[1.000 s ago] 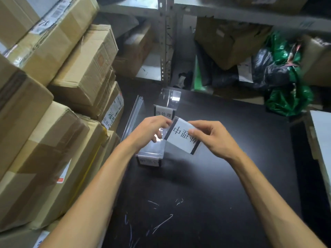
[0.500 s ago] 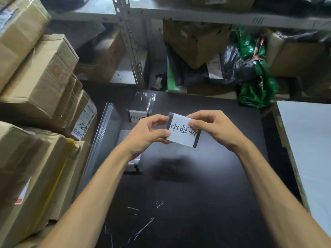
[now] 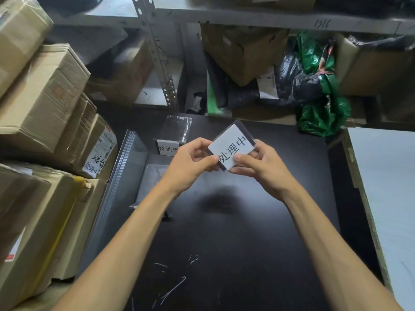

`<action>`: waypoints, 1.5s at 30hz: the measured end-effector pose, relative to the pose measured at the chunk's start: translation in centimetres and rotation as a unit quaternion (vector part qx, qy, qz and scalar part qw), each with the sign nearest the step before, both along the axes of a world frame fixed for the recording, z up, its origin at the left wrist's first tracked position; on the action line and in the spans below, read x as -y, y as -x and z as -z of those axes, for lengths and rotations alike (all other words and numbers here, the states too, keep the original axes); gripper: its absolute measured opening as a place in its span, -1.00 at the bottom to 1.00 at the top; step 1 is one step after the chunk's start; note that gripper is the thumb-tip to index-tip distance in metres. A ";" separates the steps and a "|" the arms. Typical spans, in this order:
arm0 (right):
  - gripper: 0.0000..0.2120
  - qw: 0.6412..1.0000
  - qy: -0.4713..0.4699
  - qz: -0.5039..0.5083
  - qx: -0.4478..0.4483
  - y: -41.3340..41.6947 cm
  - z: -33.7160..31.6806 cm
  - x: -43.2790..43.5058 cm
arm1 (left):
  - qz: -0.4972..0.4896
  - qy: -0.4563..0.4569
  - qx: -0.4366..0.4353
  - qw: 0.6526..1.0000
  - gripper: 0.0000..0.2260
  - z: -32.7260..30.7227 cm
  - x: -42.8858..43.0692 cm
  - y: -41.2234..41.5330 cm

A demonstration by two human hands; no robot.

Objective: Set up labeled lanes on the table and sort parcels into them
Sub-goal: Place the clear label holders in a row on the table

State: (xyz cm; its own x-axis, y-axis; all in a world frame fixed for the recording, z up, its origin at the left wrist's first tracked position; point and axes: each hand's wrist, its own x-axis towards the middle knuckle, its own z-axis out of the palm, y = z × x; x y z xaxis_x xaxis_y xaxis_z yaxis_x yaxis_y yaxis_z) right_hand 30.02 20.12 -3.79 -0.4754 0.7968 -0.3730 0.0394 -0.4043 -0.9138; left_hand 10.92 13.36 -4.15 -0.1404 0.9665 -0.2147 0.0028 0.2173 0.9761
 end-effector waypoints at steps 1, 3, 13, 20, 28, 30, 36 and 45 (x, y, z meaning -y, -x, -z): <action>-0.67 1.000 0.010 -0.002 -0.005 -0.1 0.1 0.1 | -0.004 -0.006 -0.011 1.000 -0.85 0.2 -0.1 -0.1; -0.65 1.000 0.021 -0.010 0.002 -0.3 0.4 0.0 | -0.011 -0.016 -0.040 0.999 -0.82 0.2 -0.3 -0.2; -0.74 0.996 -0.014 -0.065 0.061 -1.7 0.7 -1.5 | 0.114 0.024 -0.179 0.977 -0.85 -0.2 -1.9 1.4; -0.82 0.940 -0.215 -0.089 0.248 -0.7 2.3 -3.3 | 0.099 0.029 -0.287 0.952 -0.89 1.9 -3.6 1.7; -0.72 0.895 -0.313 -0.064 0.310 2.6 7.4 -5.7 | -0.023 0.060 -0.297 0.953 -0.80 6.8 -5.7 2.2; -0.74 0.892 -0.326 -0.059 0.307 3.3 8.6 -6.0 | -0.037 0.075 -0.285 0.955 -0.76 8.1 -6.0 2.5; -0.79 0.900 -0.303 -0.078 0.304 4.5 12.6 -7.1 | -0.054 0.103 -0.252 0.961 -0.72 10.7 -6.3 2.9; -0.70 0.904 -0.286 -0.087 0.306 4.5 14.1 -8.2 | -0.064 0.141 -0.219 0.963 -0.63 11.6 -7.0 2.9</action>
State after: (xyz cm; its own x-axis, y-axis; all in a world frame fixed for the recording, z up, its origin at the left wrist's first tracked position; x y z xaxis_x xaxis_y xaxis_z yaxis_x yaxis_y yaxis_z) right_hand 25.54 28.29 -17.92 -0.4560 0.8755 -0.1598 0.6253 0.1873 -0.7576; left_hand 8.05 20.37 -15.74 -0.3920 0.8471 -0.3589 0.3569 0.4996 0.7894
